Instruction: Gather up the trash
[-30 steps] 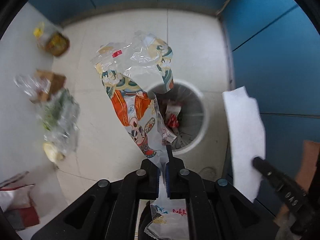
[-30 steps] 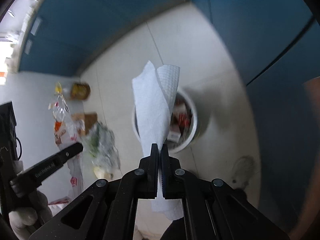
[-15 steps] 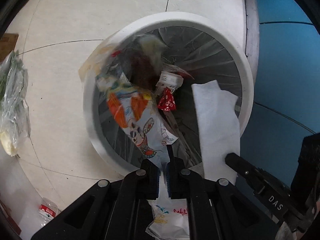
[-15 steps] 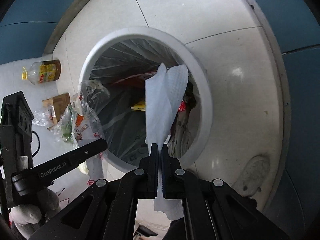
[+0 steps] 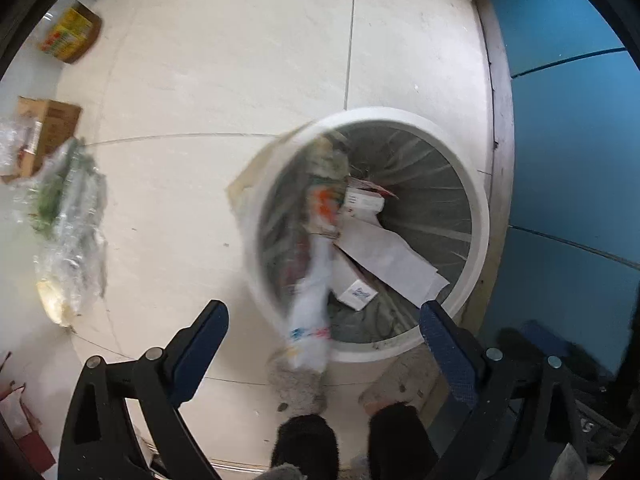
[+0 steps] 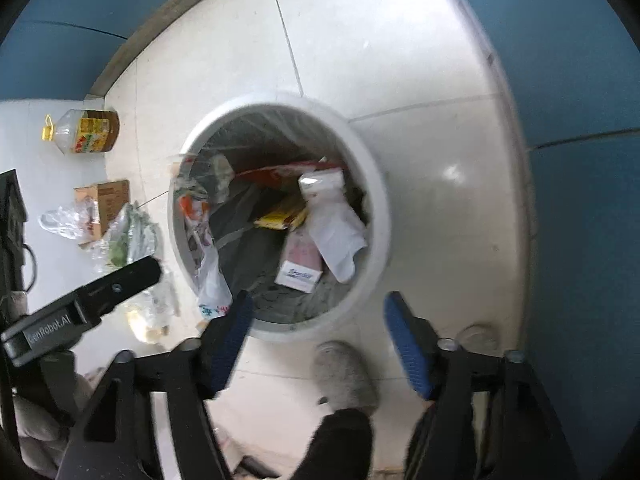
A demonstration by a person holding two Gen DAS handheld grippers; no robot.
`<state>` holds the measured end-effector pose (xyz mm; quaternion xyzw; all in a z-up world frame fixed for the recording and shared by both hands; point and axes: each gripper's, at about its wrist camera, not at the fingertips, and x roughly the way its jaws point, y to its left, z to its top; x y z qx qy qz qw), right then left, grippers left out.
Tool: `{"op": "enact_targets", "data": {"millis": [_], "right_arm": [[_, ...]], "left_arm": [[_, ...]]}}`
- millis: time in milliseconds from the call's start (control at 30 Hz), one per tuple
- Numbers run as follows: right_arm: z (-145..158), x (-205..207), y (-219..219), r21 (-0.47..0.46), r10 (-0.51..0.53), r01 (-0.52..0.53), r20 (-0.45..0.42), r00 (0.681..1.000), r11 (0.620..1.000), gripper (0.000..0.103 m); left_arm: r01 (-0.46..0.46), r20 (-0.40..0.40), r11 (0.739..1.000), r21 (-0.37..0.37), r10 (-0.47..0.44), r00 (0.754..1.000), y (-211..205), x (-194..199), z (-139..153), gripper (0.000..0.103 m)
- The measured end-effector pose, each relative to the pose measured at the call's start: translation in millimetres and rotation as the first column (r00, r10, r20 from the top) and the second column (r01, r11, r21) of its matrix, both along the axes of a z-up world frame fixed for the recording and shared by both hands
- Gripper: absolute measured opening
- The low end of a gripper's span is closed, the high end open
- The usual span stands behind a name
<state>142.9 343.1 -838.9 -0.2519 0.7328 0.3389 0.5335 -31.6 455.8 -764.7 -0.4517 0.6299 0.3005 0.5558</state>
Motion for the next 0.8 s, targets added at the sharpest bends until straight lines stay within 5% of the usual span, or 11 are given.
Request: {"op": "enact_targets", "data": {"millis": [200,367,600,800], "right_arm": [[70.3,-9.6,-9.6,0.022,0.094,-0.103,0.249,0.964,0.994,0.103],[142.7,-19.2,-17.4,0.06,0.115,-0.147,0.369,0.922,0.987,0.103],[285.7,-41.1,-34.6,0.126,0.089,-0.16,0.445,0.891,0.979,0.103],[449.6,-69.0,-79.1,0.216,0.039,-0.181,0.534,0.844,0.959,0.103]], "left_arm": [[0.058,-0.067,0.982,0.181,-0.047,0.997,-14.7,-19.7,51.8,0.098],[0.069,-0.057,0.95,0.306,-0.055,0.997,-27.1,-31.8,117.8,0.103],[0.066,0.021,0.901,0.429,-0.083,0.996,-51.4,-43.6,262.0,0.103],[0.048,0.109,0.845,0.532,-0.125,0.986,-88.0,-61.1,409.4,0.103]]}}
